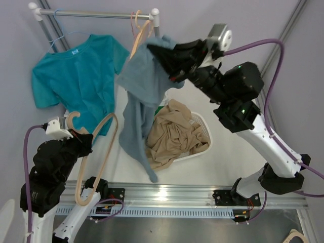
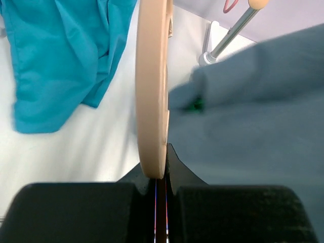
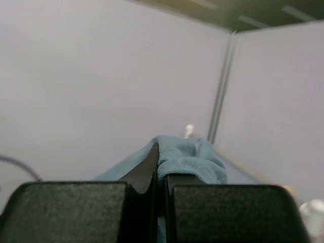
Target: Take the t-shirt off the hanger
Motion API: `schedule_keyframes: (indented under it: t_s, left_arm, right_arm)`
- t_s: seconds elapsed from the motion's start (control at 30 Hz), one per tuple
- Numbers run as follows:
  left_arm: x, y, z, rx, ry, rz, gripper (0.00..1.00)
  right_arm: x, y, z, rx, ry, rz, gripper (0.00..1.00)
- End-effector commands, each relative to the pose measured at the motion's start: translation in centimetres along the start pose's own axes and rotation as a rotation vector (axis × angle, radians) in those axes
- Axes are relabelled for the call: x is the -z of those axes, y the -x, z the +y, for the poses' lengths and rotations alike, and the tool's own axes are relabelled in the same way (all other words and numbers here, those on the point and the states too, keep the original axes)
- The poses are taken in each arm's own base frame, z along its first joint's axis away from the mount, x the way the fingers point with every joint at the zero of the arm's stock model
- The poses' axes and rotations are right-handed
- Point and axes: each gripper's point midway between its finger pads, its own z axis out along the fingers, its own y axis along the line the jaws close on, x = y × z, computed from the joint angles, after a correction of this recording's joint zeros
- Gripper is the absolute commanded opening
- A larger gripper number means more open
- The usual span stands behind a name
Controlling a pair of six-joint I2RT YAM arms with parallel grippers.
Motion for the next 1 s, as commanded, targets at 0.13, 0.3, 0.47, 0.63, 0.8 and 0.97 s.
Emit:
schedule_keyframes:
  t_s: [0.13, 0.3, 0.47, 0.63, 0.8, 0.97]
  left_arm:
    - [-0.7, 1.5, -0.6, 0.012, -0.012, -0.057, 0.01]
    - [-1.1, 1.6, -0.8, 0.019, -0.019, -0.064, 0.01]
    - [-2.0, 1.0, -0.9, 0.019, -0.021, -0.051, 0.01]
    - [-2.5, 1.1, -1.3, 0.014, -0.029, -0.046, 0.01]
    - [-2.5, 1.7, -1.3, 0.009, -0.031, -0.071, 0.01]
    - [-3.0, 1.9, -1.5, -0.002, -0.033, -0.074, 0.01]
  right_arm:
    - [-2.8, 5.8, -5.4, 0.193, -0.158, -0.181, 0.00]
    - [-3.5, 8.0, -7.1, 0.234, -0.191, -0.245, 0.00]
    - [-3.2, 5.4, -8.2, 0.236, -0.220, -0.165, 0.00]
    - [-0.6, 4.5, -8.4, 0.228, -0.257, -0.150, 0.00]
    - [3.6, 1.1, -8.0, 0.168, -0.295, -0.056, 0.00]
    - [9.6, -3.3, -7.0, 0.066, -0.346, 0.061, 0.00]
